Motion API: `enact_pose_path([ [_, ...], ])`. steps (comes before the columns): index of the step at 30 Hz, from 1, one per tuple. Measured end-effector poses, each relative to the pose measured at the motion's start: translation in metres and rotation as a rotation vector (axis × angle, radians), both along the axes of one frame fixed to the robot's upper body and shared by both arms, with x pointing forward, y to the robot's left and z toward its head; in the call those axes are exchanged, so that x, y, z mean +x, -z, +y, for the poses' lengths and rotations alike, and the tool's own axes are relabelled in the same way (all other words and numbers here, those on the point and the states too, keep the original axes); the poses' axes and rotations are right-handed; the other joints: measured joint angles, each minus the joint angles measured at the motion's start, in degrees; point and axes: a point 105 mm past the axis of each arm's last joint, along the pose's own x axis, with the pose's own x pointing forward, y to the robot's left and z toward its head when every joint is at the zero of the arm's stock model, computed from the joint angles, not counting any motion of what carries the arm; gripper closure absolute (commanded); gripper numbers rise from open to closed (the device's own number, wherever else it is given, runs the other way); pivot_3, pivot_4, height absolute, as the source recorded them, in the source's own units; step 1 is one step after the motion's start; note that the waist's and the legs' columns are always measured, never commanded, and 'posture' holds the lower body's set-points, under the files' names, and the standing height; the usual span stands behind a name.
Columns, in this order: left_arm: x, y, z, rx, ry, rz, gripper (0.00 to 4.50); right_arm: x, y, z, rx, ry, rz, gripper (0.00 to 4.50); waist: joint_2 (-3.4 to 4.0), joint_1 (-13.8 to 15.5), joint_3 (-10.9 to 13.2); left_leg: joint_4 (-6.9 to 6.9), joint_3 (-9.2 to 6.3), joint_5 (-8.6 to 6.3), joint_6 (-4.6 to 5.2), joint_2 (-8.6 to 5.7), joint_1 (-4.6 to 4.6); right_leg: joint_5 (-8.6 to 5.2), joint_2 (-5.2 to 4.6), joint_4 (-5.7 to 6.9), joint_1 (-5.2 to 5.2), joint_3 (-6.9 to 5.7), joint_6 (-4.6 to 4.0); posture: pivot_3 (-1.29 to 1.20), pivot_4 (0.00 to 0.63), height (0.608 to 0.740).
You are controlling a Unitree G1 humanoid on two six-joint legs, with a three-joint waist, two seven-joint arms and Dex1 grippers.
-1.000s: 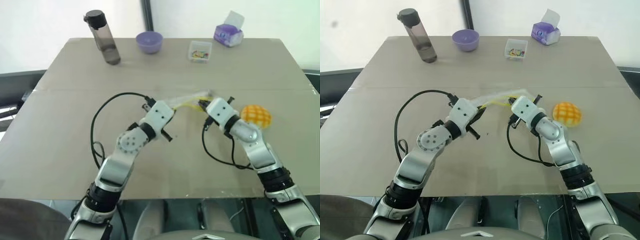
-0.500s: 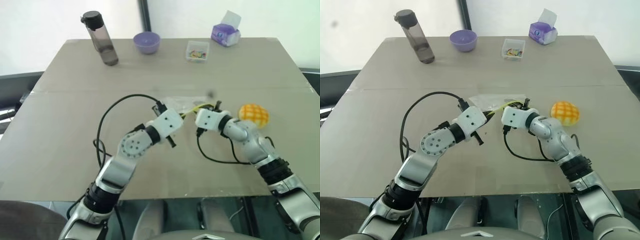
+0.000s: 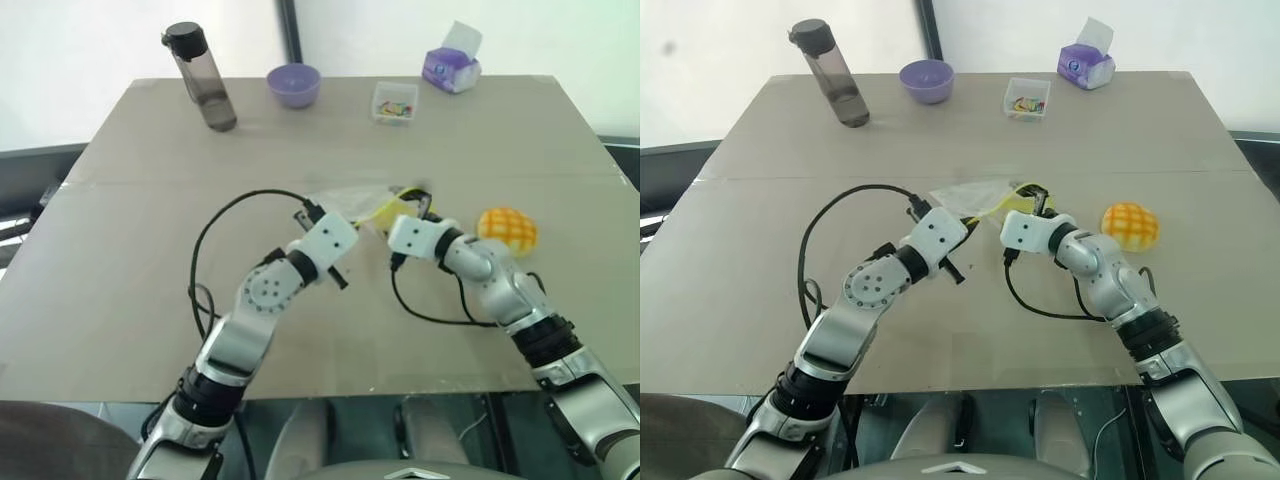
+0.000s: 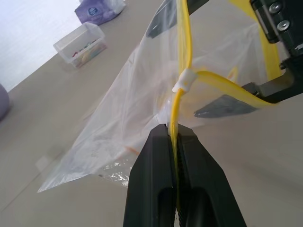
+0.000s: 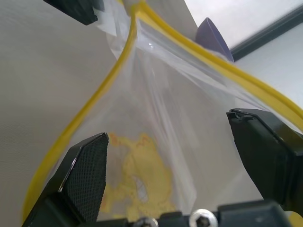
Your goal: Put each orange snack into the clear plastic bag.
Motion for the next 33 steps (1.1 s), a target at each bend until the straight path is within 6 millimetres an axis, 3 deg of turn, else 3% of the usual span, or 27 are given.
enact_pose_path([
  [4, 0.003, 0.004, 0.006, -0.007, -0.046, 0.018, 4.5, -0.005, -0.015, -0.007, 0.009, -0.026, 0.0, 0.03, 0.0, 0.1, 0.0, 0.01, -0.01, 0.0, 0.0, 0.0, -0.01, 0.0, -0.01, 0.0, 0.01, -0.01, 0.0, 0.0, 0.15, 0.74],
  [11, 0.008, 0.009, 0.007, -0.026, -0.062, 0.041, 4.5, -0.024, -0.021, -0.03, 0.272, 0.027, 0.209, 0.03, -0.03, 0.37, -0.02, 0.02, -0.07, -0.01, 0.02, 0.0, -0.05, 0.0, -0.02, 0.0, 0.03, -0.05, 0.0, 0.0, 0.15, 0.74],
  [12, 0.009, 0.009, 0.006, -0.031, -0.061, 0.041, 4.5, -0.026, -0.02, -0.045, 0.352, 0.077, 0.26, 0.03, -0.04, 0.73, -0.02, 0.05, -0.11, -0.01, 0.02, -0.01, -0.08, 0.0, -0.03, -0.02, 0.03, -0.08, 0.0, 0.0, 0.15, 0.74],
  [13, 0.01, 0.007, 0.006, -0.035, -0.062, 0.036, 4.5, -0.021, -0.013, -0.086, 0.482, 0.247, 0.329, 0.03, -0.04, 1.23, -0.02, 0.12, -0.09, -0.01, 0.03, -0.03, -0.11, 0.0, -0.05, 0.01, 0.04, -0.06, 0.0, 0.0, 0.15, 0.74],
  [15, 0.011, 0.007, 0.006, -0.034, -0.063, 0.035, 4.5, -0.019, -0.011, -0.104, 0.533, 0.324, 0.347, 0.03, -0.03, 1.43, -0.02, 0.17, -0.04, -0.02, 0.05, -0.05, -0.1, 0.0, -0.05, 0.04, 0.03, -0.02, 0.0, 0.0, 0.15, 0.74],
  [16, 0.011, 0.007, 0.007, -0.036, -0.064, 0.035, 4.5, -0.019, -0.011, -0.141, 0.64, 0.467, 0.348, 0.03, -0.03, 1.6, -0.02, 0.18, -0.04, -0.13, 0.24, -0.04, -0.08, 0.0, -0.04, 0.07, 0.03, -0.02, 0.0, 0.0, 0.15, 0.74],
  [17, 0.012, 0.009, 0.007, -0.034, -0.066, 0.04, 4.5, -0.02, -0.012, -0.157, 0.677, 0.528, 0.335, 0.03, -0.03, 1.61, -0.02, 0.18, -0.05, -0.13, 0.26, -0.03, -0.06, 0.0, -0.03, 0.09, 0.03, -0.02, 0.0, 0.0, 0.15, 0.74],
  [22, 0.009, 0.01, 0.001, -0.031, -0.029, 0.041, 4.5, -0.025, -0.002, -0.201, 0.811, 0.726, 0.348, 0.03, 0.01, 0.92, -0.04, 0.17, 0.04, -0.14, 0.26, 0.02, 0.0, 0.0, 0.02, 0.12, 0.03, 0.06, 0.0, 0.0, 0.15, 0.74],
  [25, 0.008, 0.011, -0.001, -0.026, -0.01, 0.044, 4.5, -0.024, 0.012, -0.203, 0.923, 0.756, 0.433, 0.03, 0.02, 0.5, -0.04, 0.17, 0.07, -0.14, 0.27, 0.02, 0.0, 0.0, 0.02, 0.13, 0.03, 0.1, 0.0, 0.0, 0.15, 0.74],
  [33, 0.009, 0.012, 0.0, -0.018, -0.003, 0.046, 4.5, -0.021, 0.02, -0.172, 1.062, 0.622, 0.6, 0.03, 0.02, 0.25, -0.05, 0.17, 0.03, -0.15, 0.3, -0.01, -0.02, 0.0, 0.0, 0.1, 0.03, 0.07, 0.0, 0.0, 0.15, 0.74],
])
